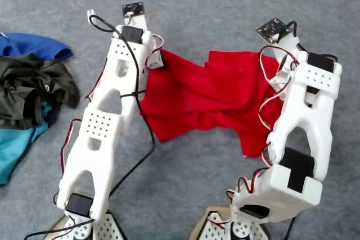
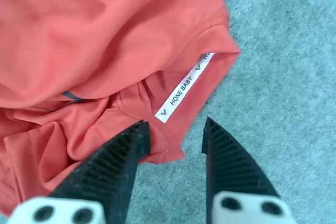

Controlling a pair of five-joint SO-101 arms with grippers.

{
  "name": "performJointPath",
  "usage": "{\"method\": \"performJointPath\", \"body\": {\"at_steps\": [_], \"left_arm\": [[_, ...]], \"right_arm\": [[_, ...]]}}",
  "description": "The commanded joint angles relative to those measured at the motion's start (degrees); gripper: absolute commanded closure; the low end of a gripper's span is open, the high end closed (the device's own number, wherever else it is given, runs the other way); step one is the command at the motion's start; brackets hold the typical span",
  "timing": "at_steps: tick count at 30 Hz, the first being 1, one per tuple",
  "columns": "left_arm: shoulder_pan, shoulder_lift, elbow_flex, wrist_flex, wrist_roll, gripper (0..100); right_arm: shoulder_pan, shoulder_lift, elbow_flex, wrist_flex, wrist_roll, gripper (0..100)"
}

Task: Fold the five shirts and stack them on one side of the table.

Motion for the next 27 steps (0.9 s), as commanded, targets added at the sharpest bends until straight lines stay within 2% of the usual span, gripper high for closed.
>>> {"method": "performJointPath", "body": {"at_steps": [1, 12, 19, 27], "left_arm": [[-0.4, 0.7, -2.9, -1.7, -0.1, 78], [0.0, 2.2, -3.0, -7.5, 0.5, 78], [0.0, 2.5, -2.5, -10.8, 0.2, 92], [0.3, 2.5, -2.9, -9.3, 0.1, 98]], "right_arm": [[0.3, -0.2, -0.7, -1.1, -0.6, 81.1], [0.8, -0.2, -0.2, -2.6, -0.7, 81.1], [0.8, -0.2, -0.2, -2.6, -0.7, 81.1], [0.6, -0.6, -0.7, -3.0, -3.1, 81.1]]}}
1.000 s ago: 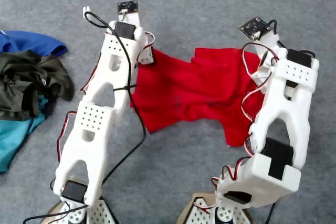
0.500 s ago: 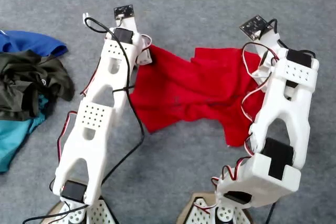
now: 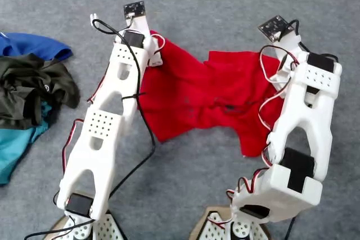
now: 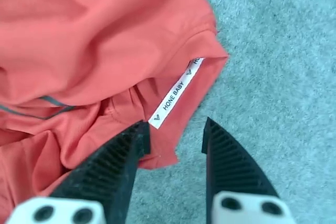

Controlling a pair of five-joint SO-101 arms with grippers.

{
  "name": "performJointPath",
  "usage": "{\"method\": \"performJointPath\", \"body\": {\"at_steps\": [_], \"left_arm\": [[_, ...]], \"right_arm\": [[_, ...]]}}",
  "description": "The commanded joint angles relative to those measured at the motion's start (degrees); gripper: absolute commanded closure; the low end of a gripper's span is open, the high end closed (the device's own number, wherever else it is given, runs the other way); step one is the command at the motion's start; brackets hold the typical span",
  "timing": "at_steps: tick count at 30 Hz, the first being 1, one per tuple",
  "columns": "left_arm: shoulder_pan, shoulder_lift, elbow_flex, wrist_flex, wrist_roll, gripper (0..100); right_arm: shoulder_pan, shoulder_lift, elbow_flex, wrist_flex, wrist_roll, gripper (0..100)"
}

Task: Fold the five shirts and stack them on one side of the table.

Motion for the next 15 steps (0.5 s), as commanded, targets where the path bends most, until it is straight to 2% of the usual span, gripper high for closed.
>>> {"method": "performJointPath", "body": {"at_steps": [1, 9, 15], "left_arm": [[-0.1, -1.2, -2.5, 1.9, -0.1, 98], [1.8, -2.9, -14.6, 20.5, -4.1, 98], [2.5, -3.5, -9.1, 21.5, -7.0, 98]], "right_arm": [[0.5, -0.6, -0.7, -1.1, -1.1, 81.1], [-1.4, -0.1, -10.5, -0.5, -0.8, 81.1], [-8.3, 6.3, -20.8, 1.1, 1.1, 81.1]]}}
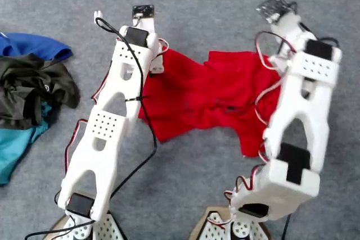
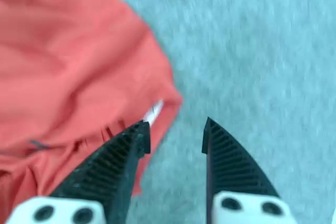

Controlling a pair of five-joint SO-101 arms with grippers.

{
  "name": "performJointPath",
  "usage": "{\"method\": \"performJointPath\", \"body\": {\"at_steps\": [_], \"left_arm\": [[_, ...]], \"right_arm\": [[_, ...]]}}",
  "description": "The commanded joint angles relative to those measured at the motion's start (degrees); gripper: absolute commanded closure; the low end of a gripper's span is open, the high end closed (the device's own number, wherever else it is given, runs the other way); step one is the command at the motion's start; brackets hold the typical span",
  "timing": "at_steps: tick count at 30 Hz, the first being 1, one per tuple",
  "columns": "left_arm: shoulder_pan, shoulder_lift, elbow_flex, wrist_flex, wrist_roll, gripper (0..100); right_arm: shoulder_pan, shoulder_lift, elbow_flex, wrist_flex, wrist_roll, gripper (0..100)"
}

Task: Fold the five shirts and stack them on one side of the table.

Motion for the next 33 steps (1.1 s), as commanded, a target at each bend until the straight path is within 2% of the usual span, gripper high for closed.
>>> {"method": "performJointPath", "body": {"at_steps": [1, 9, 13, 19, 27, 33], "left_arm": [[0.4, -3.5, 3.6, 1.1, -1.2, 98], [1.1, -6.0, 11.7, 1.1, -1.1, 98], [1.2, -13.5, 15.7, 1.1, -1.1, 98], [0.5, -26.5, 31.9, 1.1, -0.3, 98], [1.0, -42.0, 48.3, 0.9, -1.1, 98], [-0.1, -50.5, 56.6, 0.9, -6.9, 98]], "right_arm": [[-4.5, 5.0, -10.5, 2.0, 0.6, 81.1], [-9.5, 28.7, -41.9, 12.5, 0.4, 81.1], [-11.7, 41.0, -59.8, 19.3, 0.7, 81.0], [-15.3, 54.3, -78.7, 24.2, -0.3, 76.7], [-18.1, 56.7, -75.6, 17.3, -2.0, 76.5], [-19.7, 56.7, -67.3, 11.9, -1.6, 76.4]]}}
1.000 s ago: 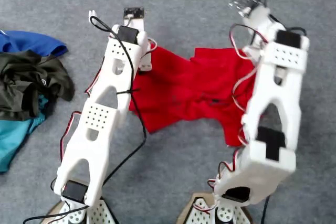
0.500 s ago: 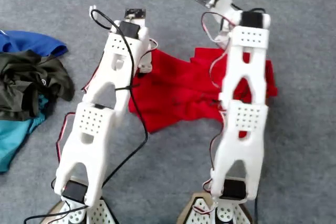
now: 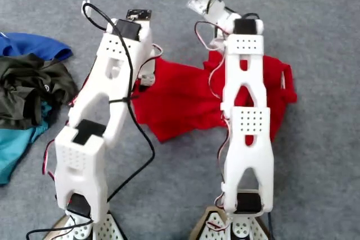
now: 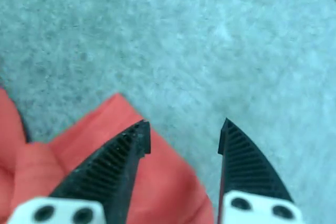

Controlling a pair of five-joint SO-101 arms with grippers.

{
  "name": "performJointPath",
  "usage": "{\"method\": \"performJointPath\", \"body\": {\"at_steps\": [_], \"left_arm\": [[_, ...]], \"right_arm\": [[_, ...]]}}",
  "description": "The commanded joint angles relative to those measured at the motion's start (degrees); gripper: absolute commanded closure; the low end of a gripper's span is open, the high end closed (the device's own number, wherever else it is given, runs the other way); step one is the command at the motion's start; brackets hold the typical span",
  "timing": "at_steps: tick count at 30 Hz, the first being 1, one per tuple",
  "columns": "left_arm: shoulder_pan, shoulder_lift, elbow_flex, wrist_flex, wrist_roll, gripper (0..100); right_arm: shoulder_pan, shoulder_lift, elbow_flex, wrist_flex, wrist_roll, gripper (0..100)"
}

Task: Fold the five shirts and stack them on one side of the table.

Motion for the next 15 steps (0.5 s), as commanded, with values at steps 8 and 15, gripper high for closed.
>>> {"method": "performJointPath", "body": {"at_steps": [8, 15], "left_arm": [[-1.1, -13.8, 10.3, 0.6, -4.4, 98], [-1.1, -20.4, 14.4, 0.6, -6.0, 98]], "right_arm": [[-1.8, 0.7, 6.1, -3.3, 0.1, 76.4], [-4.4, 4.5, 5.4, -2.8, 6.4, 76.5]]}}
